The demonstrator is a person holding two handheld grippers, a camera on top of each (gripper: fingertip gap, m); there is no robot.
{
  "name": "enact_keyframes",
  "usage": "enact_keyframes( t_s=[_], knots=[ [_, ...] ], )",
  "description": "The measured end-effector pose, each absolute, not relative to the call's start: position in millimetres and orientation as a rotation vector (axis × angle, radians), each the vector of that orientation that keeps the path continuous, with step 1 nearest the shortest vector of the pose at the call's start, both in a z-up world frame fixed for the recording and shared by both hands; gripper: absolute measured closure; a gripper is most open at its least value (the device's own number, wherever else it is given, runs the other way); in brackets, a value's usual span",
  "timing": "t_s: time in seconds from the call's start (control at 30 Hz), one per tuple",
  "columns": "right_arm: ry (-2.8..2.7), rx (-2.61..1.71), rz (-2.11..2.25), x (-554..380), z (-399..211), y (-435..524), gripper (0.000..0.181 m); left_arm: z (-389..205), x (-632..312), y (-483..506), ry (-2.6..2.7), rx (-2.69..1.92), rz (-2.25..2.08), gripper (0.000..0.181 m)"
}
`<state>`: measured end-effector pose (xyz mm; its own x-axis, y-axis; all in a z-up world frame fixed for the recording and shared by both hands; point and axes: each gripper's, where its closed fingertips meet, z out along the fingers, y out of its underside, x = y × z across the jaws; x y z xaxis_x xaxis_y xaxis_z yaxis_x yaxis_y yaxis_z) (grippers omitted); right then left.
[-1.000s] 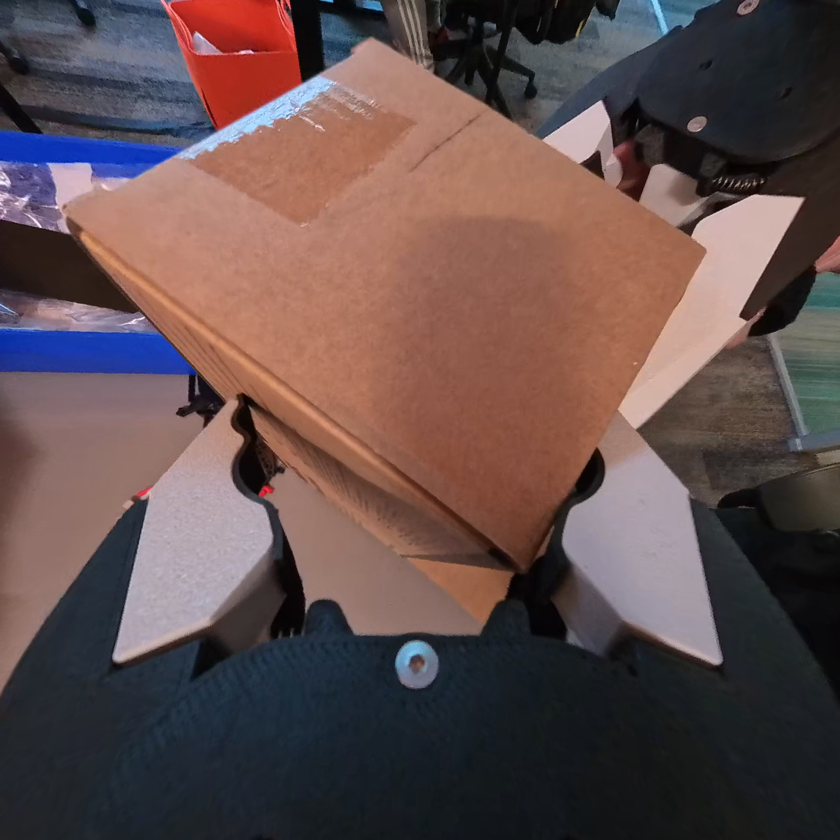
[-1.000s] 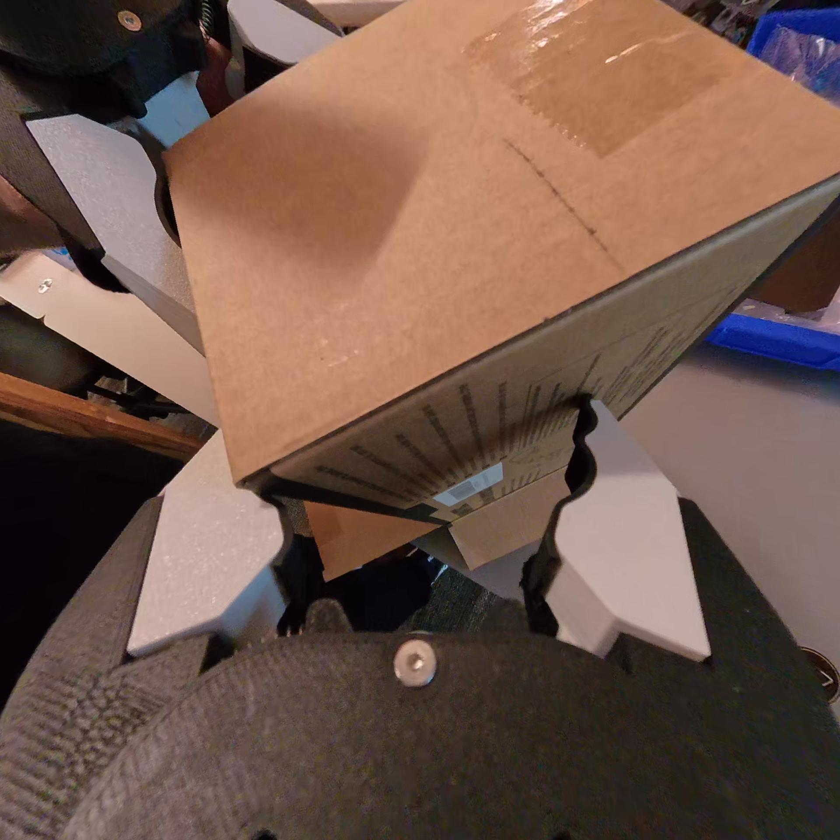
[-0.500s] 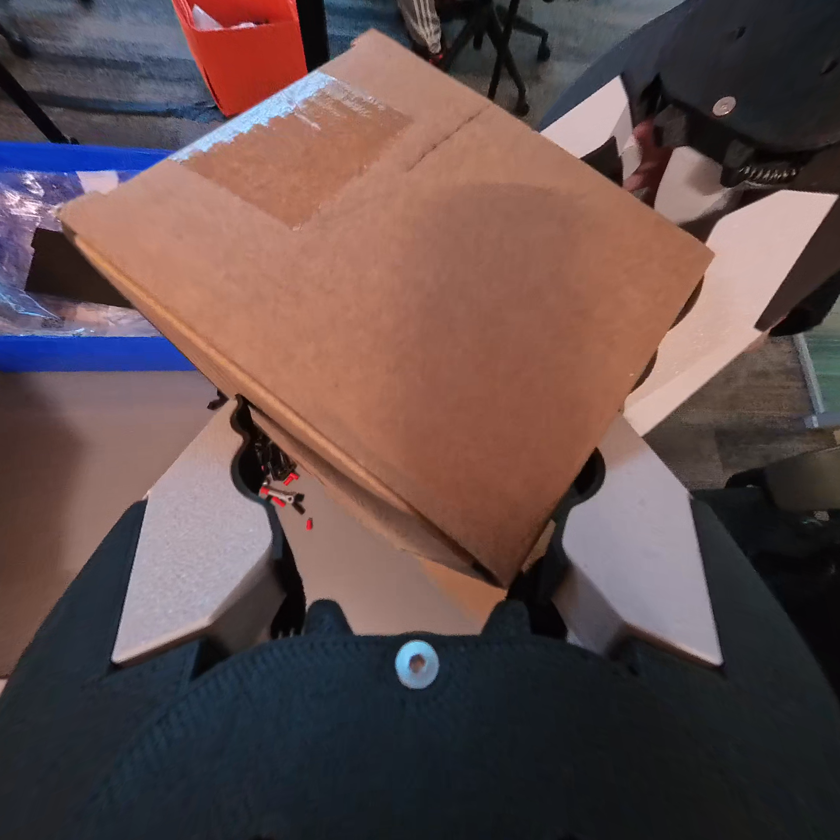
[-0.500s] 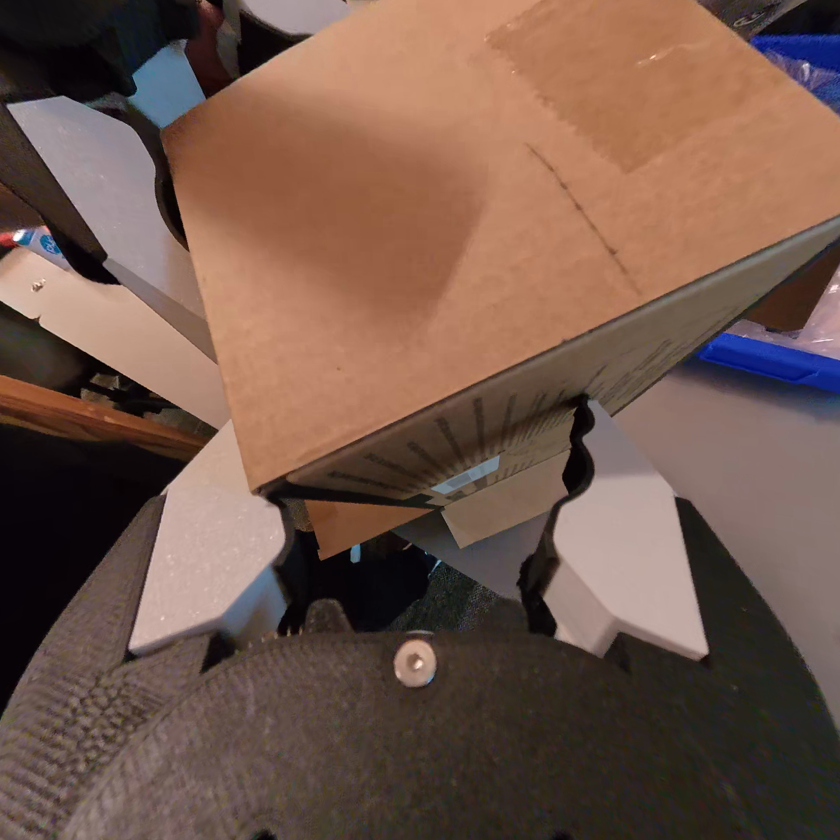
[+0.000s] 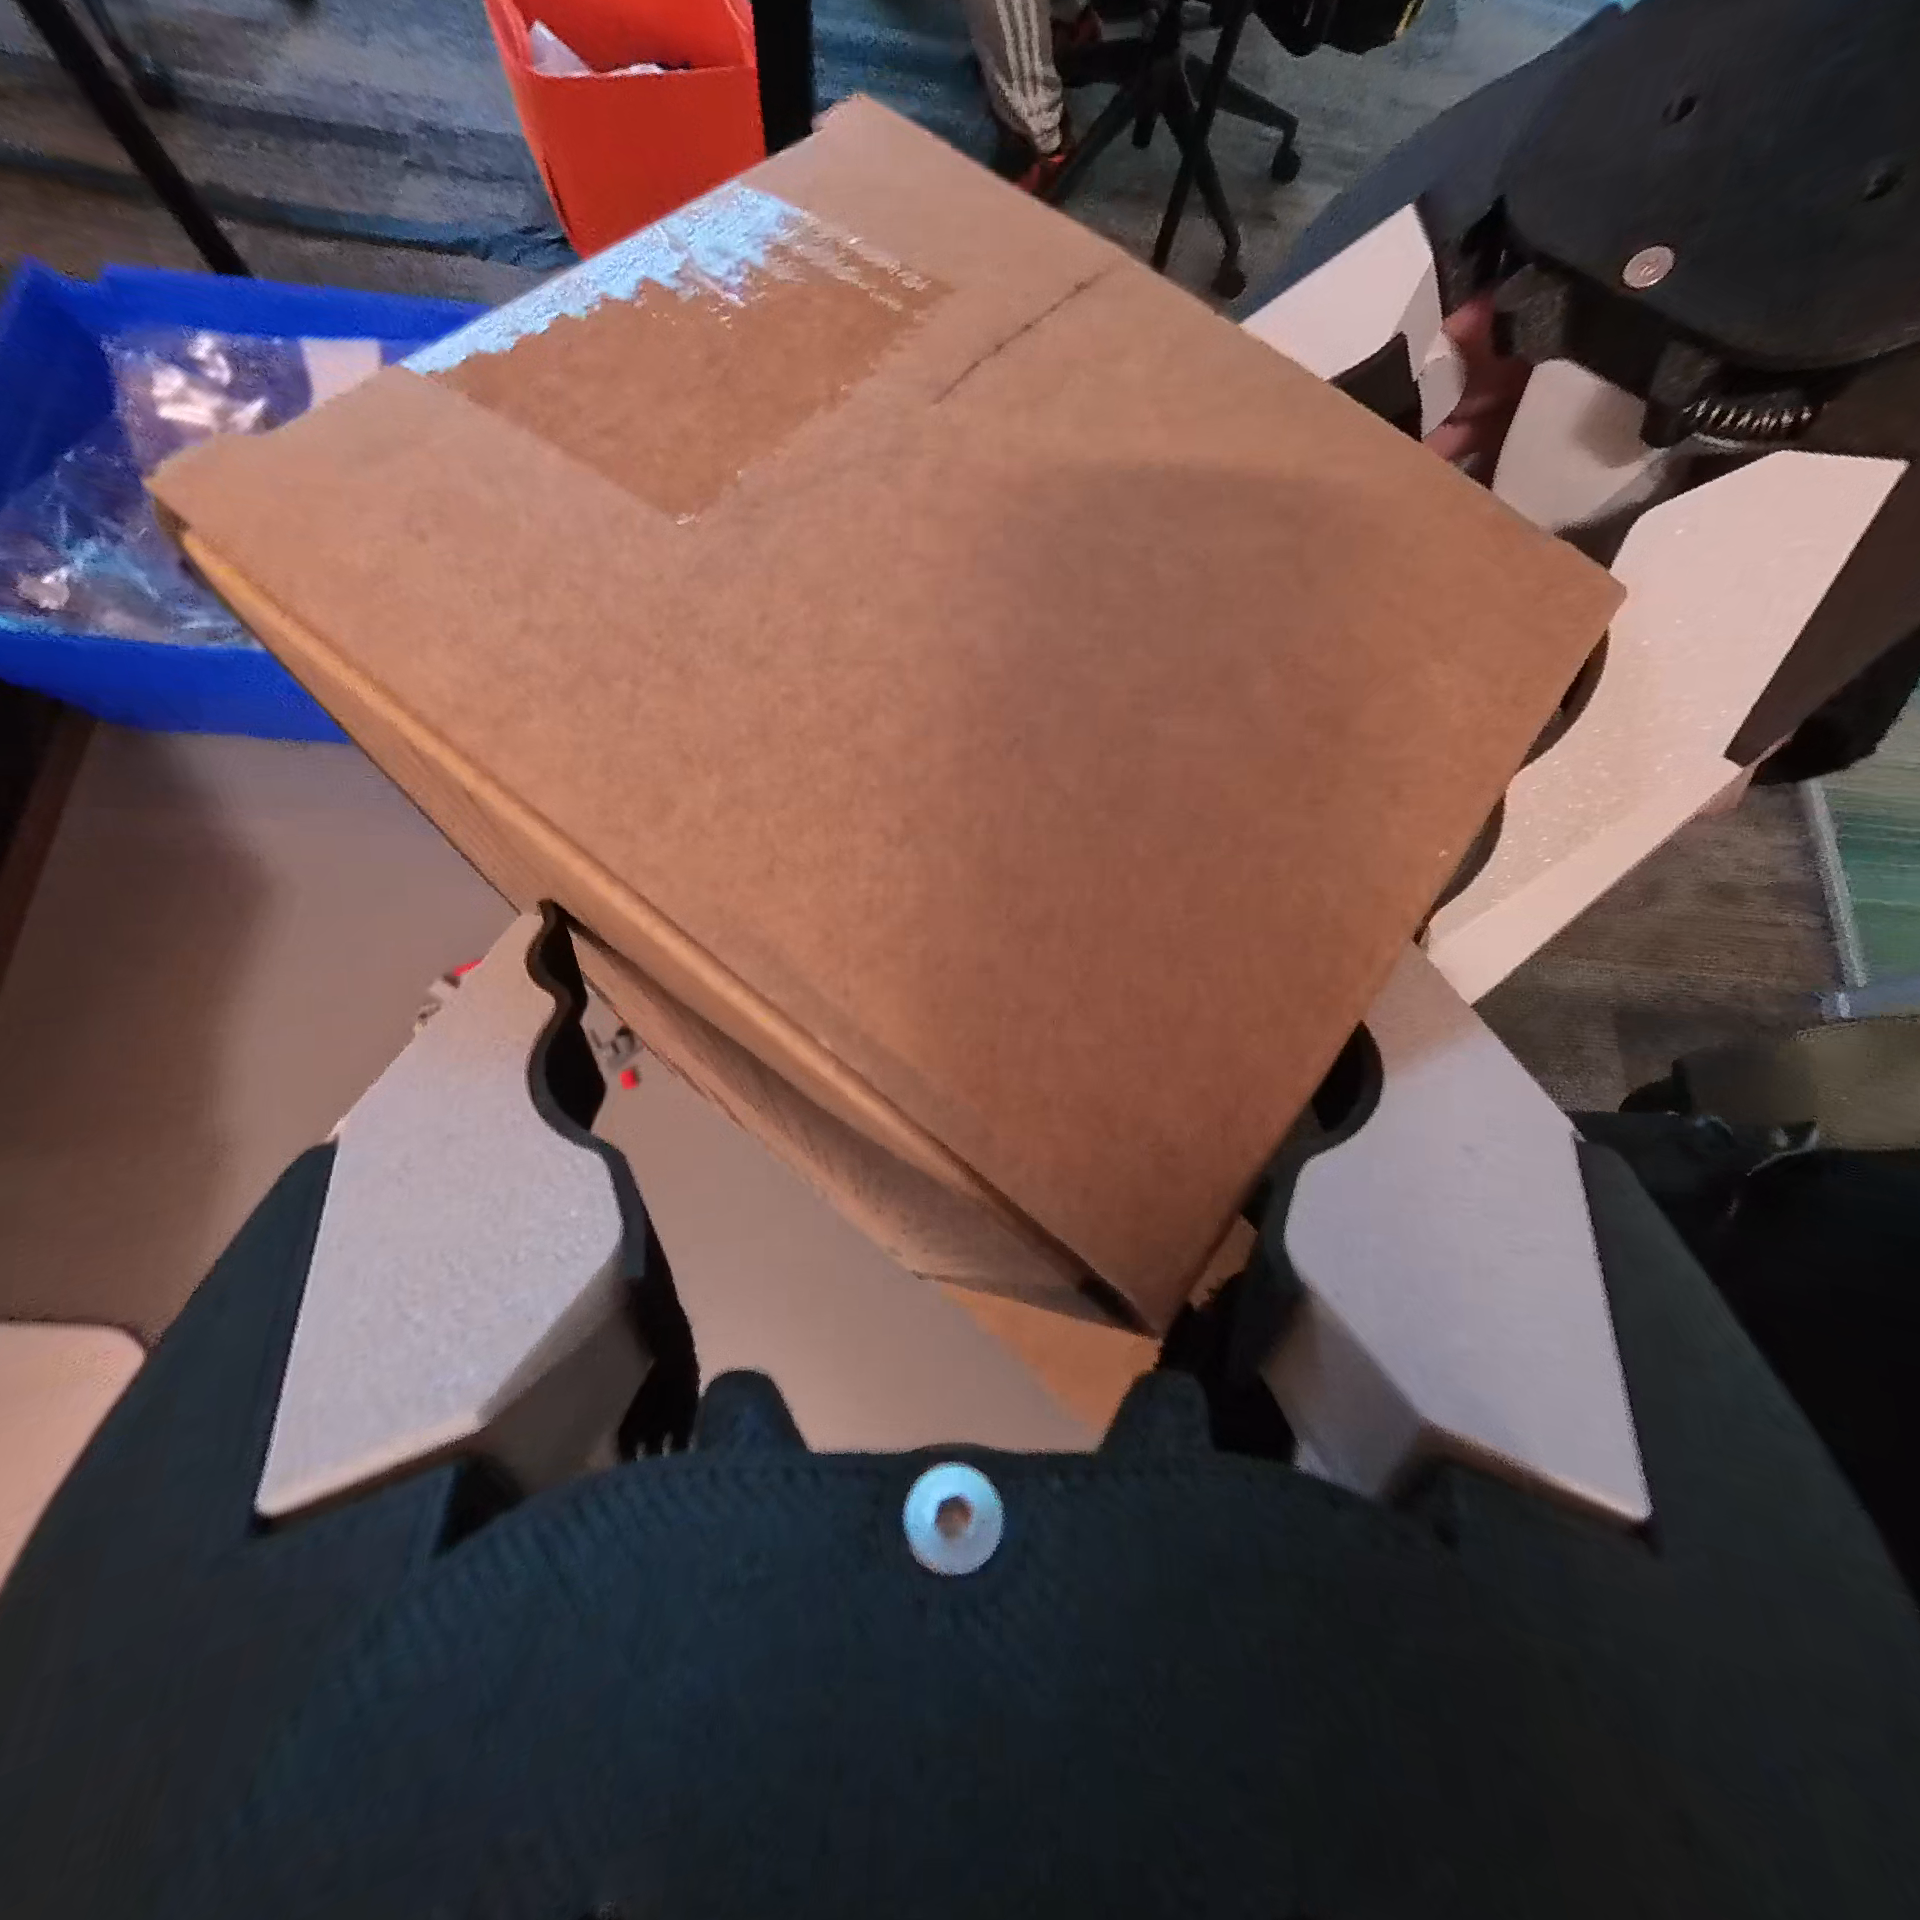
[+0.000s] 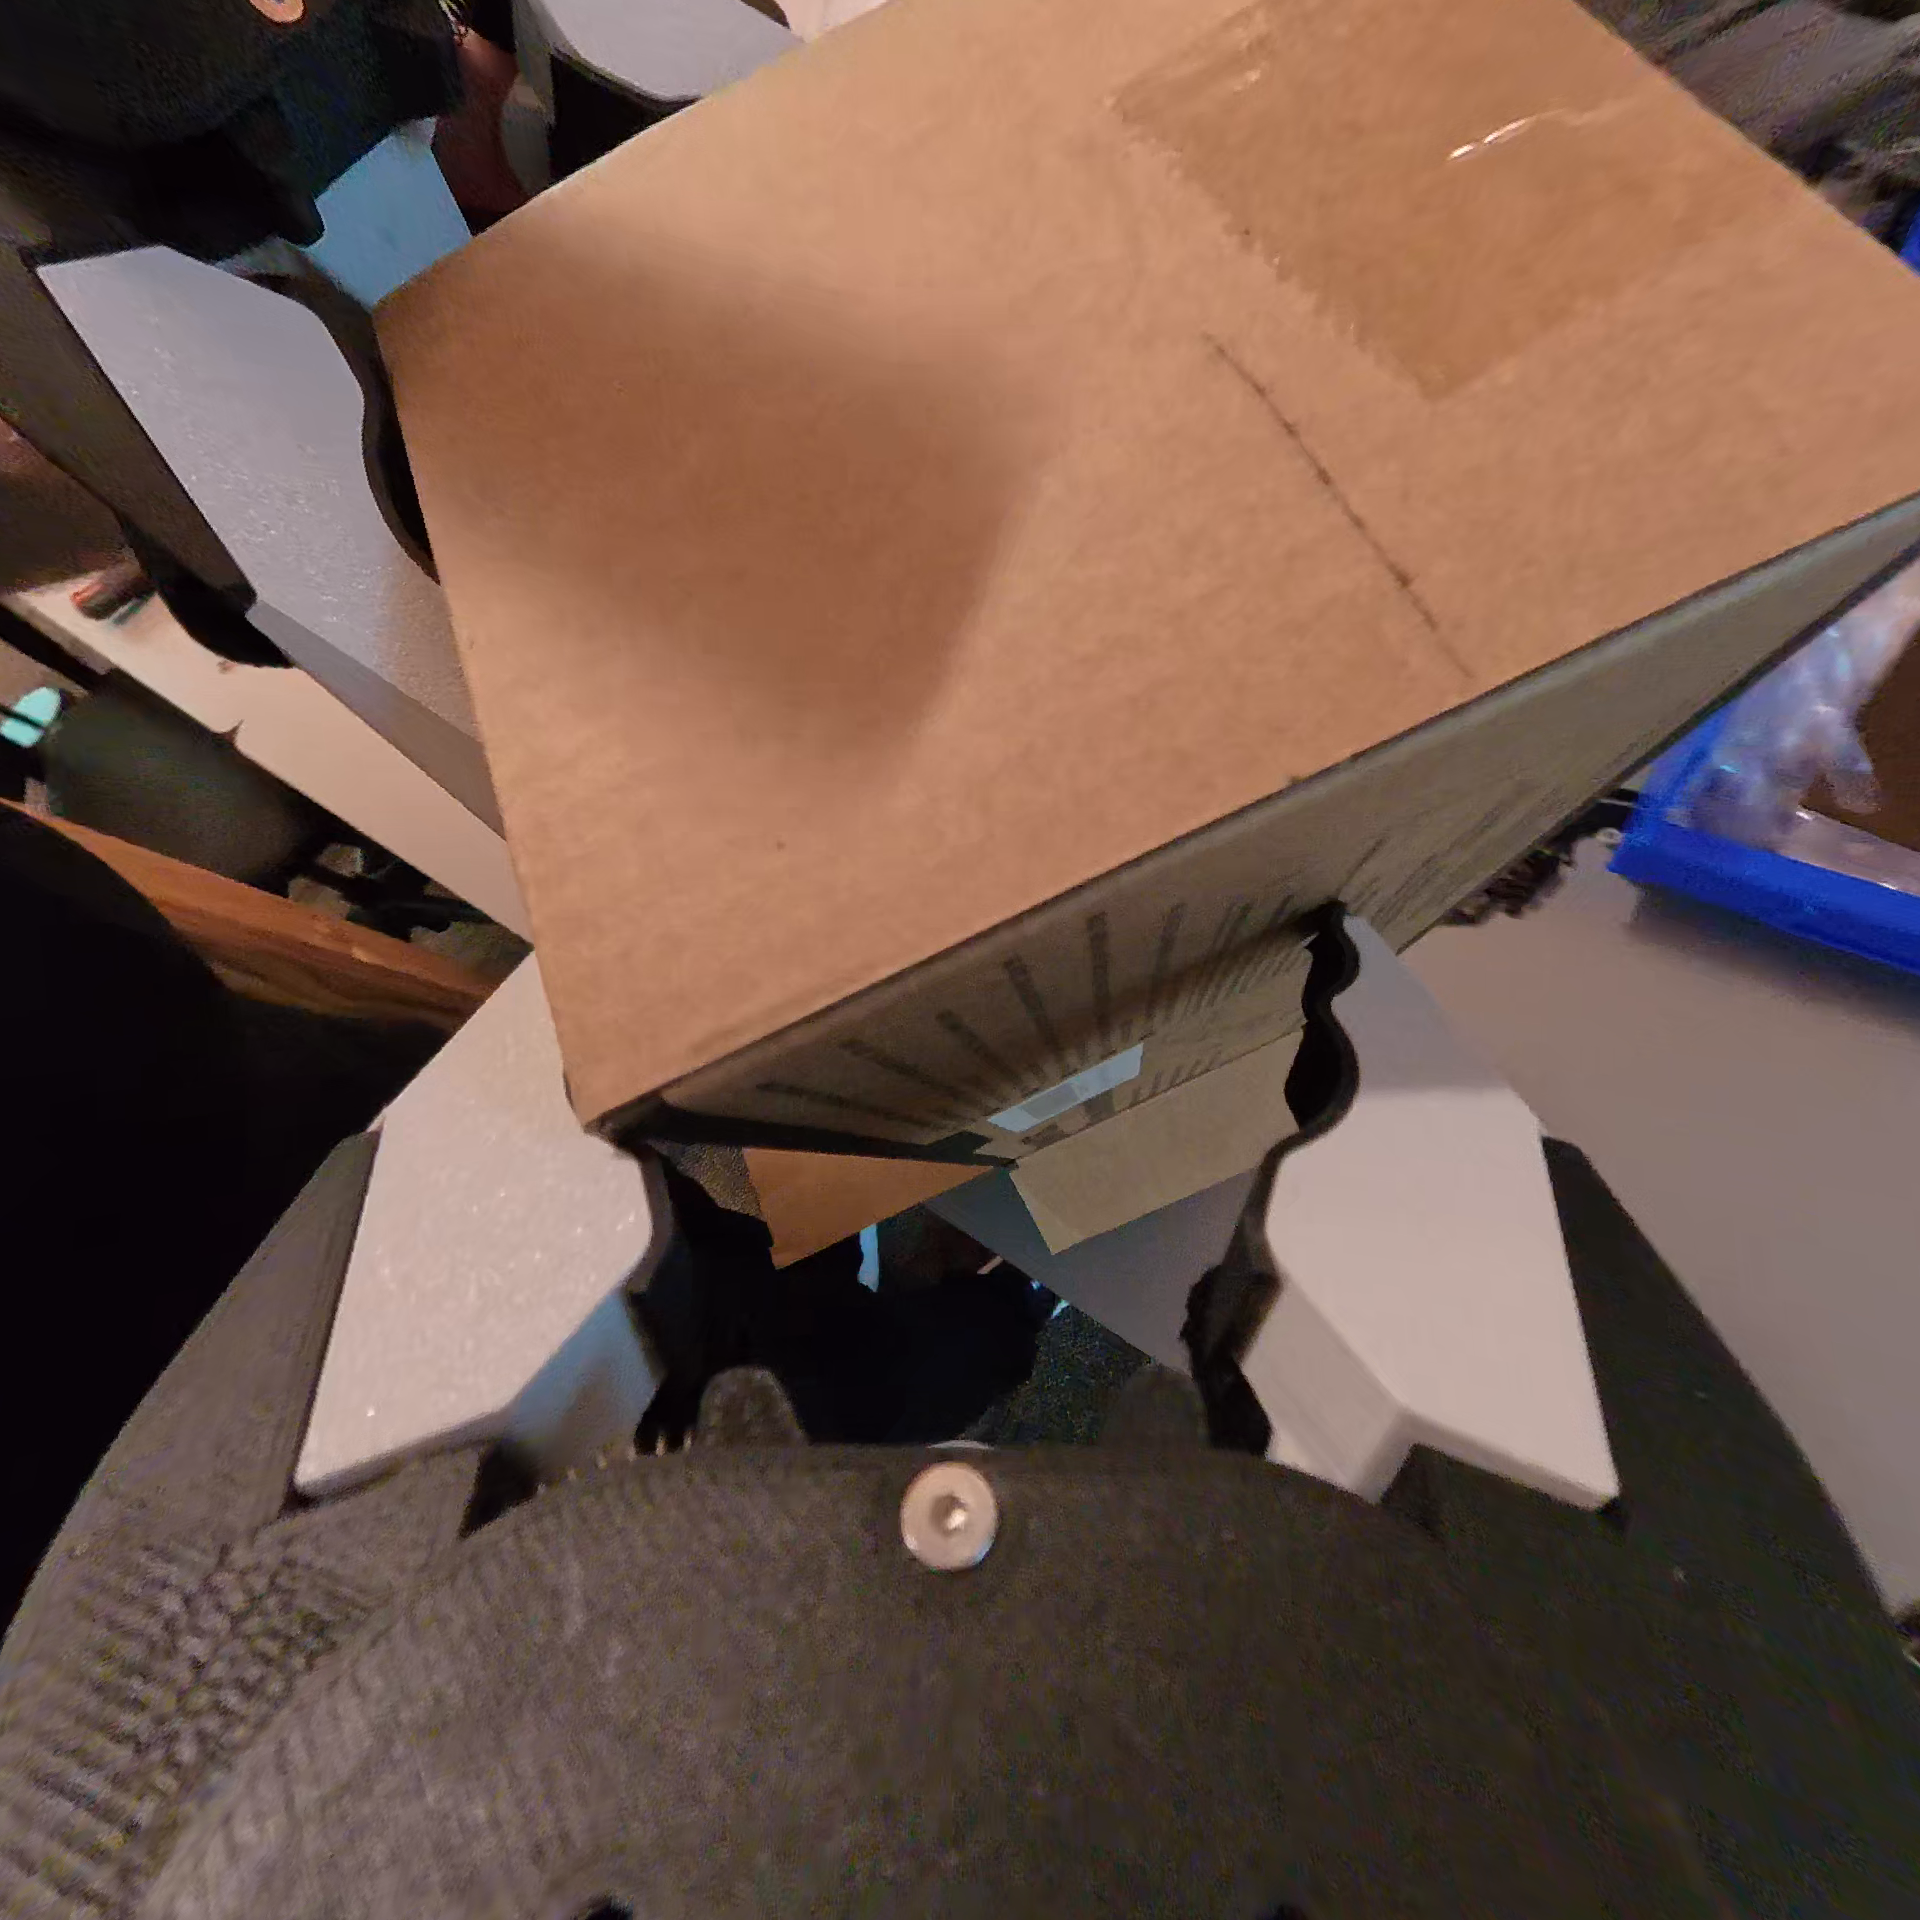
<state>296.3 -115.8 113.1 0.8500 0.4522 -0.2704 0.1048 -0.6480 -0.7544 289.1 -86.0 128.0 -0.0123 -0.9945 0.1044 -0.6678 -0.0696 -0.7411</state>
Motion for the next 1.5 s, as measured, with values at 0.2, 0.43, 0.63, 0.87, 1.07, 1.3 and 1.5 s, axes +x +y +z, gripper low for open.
enact_keyframes(
  t_s=[0.2, 0.43, 0.63, 0.87, 1.07, 1.3, 1.5],
  knots=[
    [-0.531, -2.250, 0.611, 250, 104, -107, 0.051, 119, 239, -80, 1.613, -1.884, -0.844, 0.044],
    [-0.668, -2.224, 0.679, 194, 101, -90, 0.051, 113, 180, -65, 1.473, -1.974, -0.772, 0.040],
    [-0.785, -2.196, 0.704, 159, 117, -79, 0.051, 127, 143, -55, 1.354, -2.006, -0.732, 0.041],
    [-0.896, -2.170, 0.752, 115, 135, -61, 0.051, 146, 99, -38, 1.240, -2.052, -0.677, 0.040],
    [-0.976, -2.147, 0.799, 77, 142, -51, 0.051, 153, 59, -29, 1.171, -2.110, -0.624, 0.040],
    [-1.060, -2.122, 0.886, 17, 135, -47, 0.051, 147, -2, -25, 1.093, -2.193, -0.556, 0.042],
    [-1.164, -2.092, 0.918, -38, 119, -47, 0.051, 132, -59, -27, 1.007, -2.242, -0.492, 0.041]
  ],
)
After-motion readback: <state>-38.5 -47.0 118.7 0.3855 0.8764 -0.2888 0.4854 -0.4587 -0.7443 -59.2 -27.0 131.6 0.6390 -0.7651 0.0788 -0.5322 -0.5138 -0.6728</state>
